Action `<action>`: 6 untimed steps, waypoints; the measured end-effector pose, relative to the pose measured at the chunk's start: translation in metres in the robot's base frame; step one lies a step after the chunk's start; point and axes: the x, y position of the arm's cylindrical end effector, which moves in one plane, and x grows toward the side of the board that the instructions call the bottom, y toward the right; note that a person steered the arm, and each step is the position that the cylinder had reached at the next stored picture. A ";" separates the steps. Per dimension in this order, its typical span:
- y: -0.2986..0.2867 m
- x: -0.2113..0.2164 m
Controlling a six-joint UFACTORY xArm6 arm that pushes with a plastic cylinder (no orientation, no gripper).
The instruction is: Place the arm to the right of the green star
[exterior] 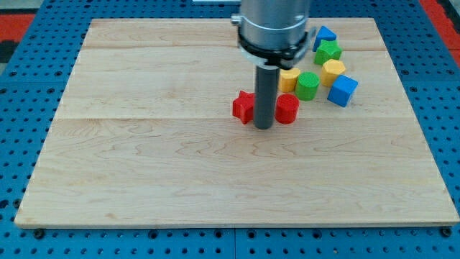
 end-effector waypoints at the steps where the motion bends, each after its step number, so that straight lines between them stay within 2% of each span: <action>1: 0.018 0.001; 2: 0.014 -0.043; 3: 0.013 -0.022; 4: 0.037 0.005; 5: 0.123 0.002; 6: 0.188 -0.043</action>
